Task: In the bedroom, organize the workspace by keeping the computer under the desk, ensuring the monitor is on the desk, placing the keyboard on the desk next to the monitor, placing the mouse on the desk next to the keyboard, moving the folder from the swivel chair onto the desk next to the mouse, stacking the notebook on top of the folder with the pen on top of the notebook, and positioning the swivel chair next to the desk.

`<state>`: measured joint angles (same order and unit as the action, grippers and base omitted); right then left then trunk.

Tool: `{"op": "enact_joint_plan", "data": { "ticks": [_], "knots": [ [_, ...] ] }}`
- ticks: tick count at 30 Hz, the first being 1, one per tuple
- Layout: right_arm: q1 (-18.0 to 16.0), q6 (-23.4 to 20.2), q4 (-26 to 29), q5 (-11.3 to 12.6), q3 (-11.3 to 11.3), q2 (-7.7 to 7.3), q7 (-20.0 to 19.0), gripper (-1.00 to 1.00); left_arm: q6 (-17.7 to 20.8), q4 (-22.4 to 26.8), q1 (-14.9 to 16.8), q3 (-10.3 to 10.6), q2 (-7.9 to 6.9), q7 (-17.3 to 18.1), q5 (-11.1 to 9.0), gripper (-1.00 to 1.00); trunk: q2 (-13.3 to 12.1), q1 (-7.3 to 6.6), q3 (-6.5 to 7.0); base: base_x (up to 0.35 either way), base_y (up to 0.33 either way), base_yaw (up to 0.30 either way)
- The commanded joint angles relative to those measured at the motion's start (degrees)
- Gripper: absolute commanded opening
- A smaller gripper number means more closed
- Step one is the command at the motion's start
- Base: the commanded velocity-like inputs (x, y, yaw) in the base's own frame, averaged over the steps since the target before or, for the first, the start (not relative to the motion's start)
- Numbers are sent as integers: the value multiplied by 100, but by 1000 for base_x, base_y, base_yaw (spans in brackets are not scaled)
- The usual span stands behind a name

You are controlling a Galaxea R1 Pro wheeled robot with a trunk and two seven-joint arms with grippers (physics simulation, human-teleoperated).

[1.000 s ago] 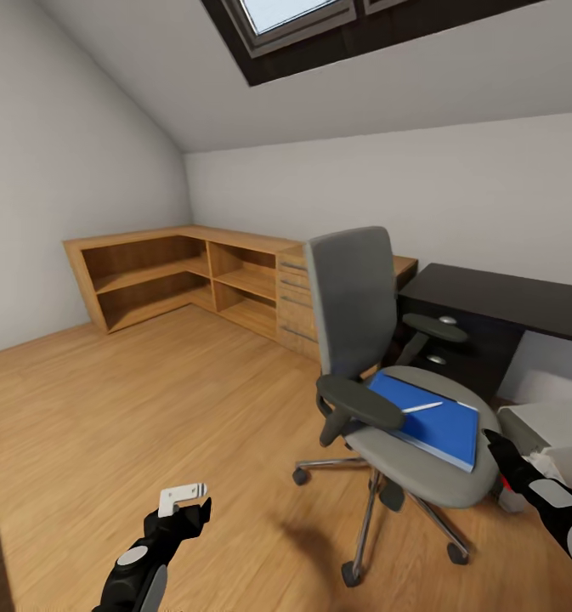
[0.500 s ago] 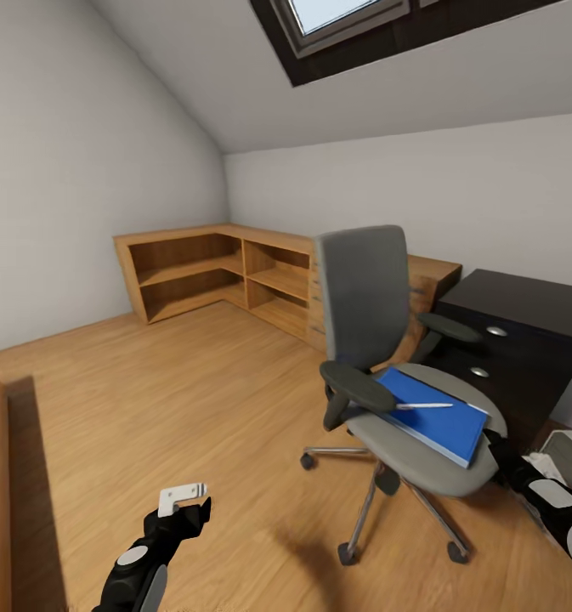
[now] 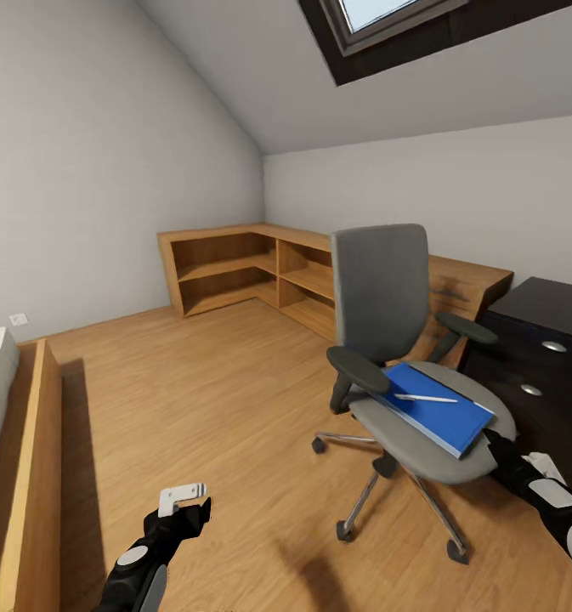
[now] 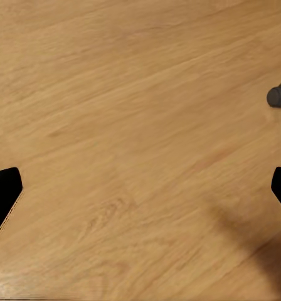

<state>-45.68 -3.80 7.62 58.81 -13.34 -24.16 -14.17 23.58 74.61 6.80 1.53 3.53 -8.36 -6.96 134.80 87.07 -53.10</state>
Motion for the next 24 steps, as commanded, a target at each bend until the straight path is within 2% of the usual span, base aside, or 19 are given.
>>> {"op": "enact_joint_plan", "data": {
  "ticks": [1,18,24],
  "knots": [
    [-3,-42,2,43,7,12,-42,100,22,4,5,14,-1,-52,-60,100,2,-1,-5,0,0,268],
    [-3,-33,8,34,15,40,-54,100,16,8,5,14,-1,-52,-60,100,2,-1,-28,1,0,268],
    [-4,-33,11,34,13,35,-67,100,15,7,5,14,-1,-52,-60,100,2,-1,-45,90,0,267]
  ]
}}
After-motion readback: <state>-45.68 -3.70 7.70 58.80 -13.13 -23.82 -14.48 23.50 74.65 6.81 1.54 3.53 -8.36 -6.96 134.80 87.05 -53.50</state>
